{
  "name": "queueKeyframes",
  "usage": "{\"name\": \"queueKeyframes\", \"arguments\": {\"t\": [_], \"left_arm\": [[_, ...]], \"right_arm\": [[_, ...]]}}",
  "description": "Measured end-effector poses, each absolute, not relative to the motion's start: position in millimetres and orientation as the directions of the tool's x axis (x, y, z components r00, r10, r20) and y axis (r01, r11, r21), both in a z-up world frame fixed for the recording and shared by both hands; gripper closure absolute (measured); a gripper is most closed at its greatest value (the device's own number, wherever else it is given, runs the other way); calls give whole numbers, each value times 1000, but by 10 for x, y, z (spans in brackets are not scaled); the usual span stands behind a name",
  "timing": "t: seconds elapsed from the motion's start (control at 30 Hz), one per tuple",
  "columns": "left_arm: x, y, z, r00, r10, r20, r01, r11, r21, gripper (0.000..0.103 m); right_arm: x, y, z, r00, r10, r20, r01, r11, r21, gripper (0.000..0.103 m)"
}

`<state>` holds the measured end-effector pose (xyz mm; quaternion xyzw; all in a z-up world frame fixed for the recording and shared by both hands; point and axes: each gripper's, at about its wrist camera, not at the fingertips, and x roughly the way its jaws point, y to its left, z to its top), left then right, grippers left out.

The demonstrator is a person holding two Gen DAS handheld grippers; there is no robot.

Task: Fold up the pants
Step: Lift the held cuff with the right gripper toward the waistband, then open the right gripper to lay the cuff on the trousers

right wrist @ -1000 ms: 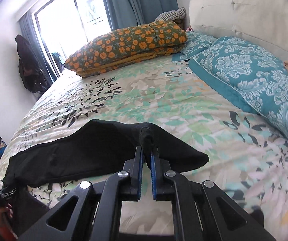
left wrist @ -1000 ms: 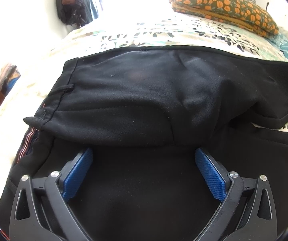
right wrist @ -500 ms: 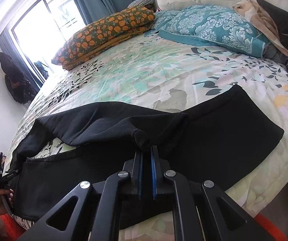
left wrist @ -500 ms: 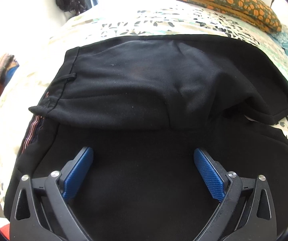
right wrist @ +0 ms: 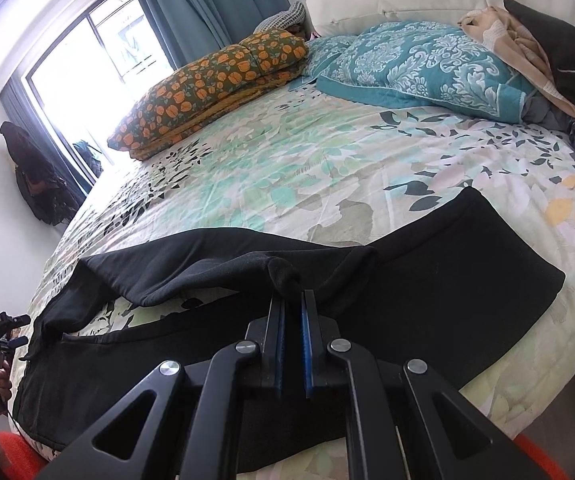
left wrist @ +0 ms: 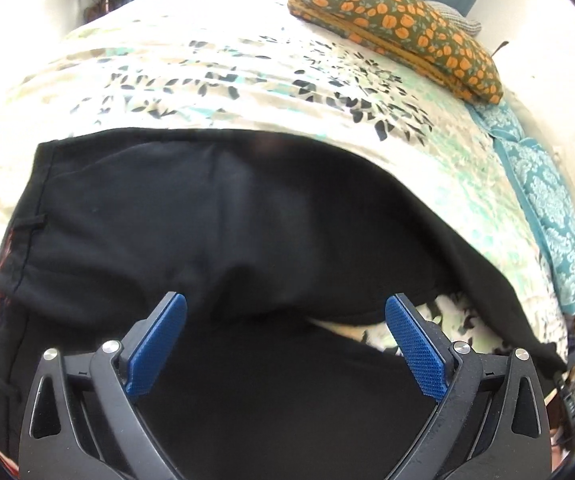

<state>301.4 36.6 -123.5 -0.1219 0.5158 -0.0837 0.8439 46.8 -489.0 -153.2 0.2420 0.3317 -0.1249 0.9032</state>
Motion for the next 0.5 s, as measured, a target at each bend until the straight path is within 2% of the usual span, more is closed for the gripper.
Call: {"name": "queueKeyframes", "arguments": {"t": [0.1,0.2,0.37,0.5], "left_arm": [[3397,183,-1188,446,-325,-834,10,933,-359,3],[3766,63,-1280,410,-393,-823,-60,889,-454,3],[4213,94,-1555,407,-387,-827,-262,818,-512,3],[4419,62,-1690,407,-373,-834,-300,808,-508,4]], "right_arm": [[435,-4923,-1476,764,-69,-642,382,850,363,95],[408,-4968,-1455,771,-72,-633,386,844,373,95],[368,-5145,-1476,774,-80,-629,424,802,420,96],[309,-5286,-1518,780,-64,-622,442,760,476,96]]}}
